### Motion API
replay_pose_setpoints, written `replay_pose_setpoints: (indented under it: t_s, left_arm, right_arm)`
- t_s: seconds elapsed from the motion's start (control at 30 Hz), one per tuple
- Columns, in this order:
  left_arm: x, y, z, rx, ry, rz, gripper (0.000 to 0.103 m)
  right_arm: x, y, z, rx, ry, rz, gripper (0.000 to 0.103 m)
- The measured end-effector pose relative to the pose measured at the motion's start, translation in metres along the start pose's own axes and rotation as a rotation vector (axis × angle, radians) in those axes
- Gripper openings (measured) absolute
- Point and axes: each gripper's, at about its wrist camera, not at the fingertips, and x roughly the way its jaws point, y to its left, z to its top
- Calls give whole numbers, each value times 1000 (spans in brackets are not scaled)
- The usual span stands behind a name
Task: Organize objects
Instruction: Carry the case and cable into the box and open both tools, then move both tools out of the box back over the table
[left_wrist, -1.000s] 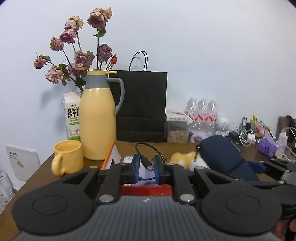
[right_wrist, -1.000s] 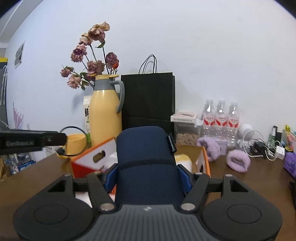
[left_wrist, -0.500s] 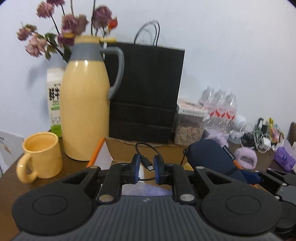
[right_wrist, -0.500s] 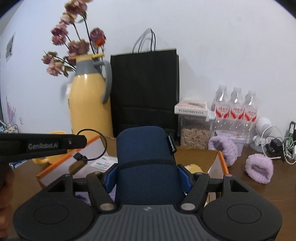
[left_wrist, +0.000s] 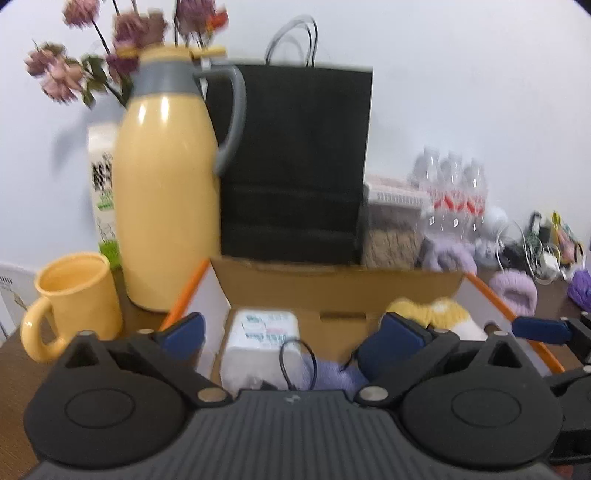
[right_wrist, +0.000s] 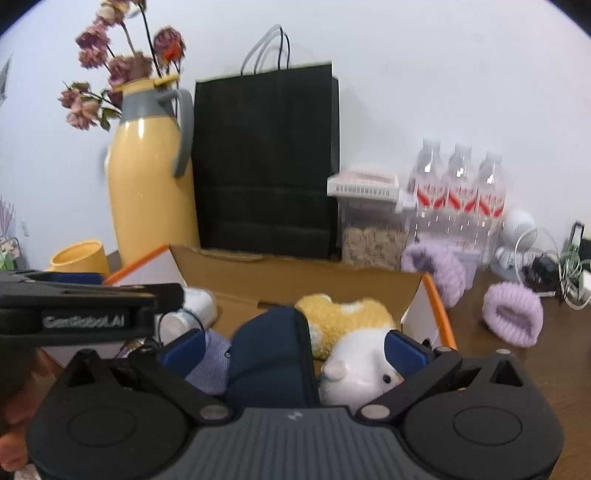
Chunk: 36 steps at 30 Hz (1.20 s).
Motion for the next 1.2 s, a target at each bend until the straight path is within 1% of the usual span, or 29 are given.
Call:
replay_pose_setpoints:
  t_s: [0.23, 0.53, 0.87, 1.0, 1.2]
  left_arm:
    - [-6, 2, -1, -12, -11, 21, 103]
    - [-23, 13, -5, -43, -58, 50, 103]
    - [-66, 18, -9, -39, -100, 57, 103]
    - [-87, 19, -13, -31, -104, 43, 103]
    - [-119, 20, -21, -16, -90, 44, 103]
  right_arm:
    - [-8, 1, 1, -22, -8, -6, 103]
    - [-21, 1, -4, -38, -14, -32, 103]
    - [-60, 7, -7, -66, -75, -42, 103]
    - [-81, 7, -11, -60, -94, -38, 103]
    - [-111, 8, -20, -60, -97, -42, 103]
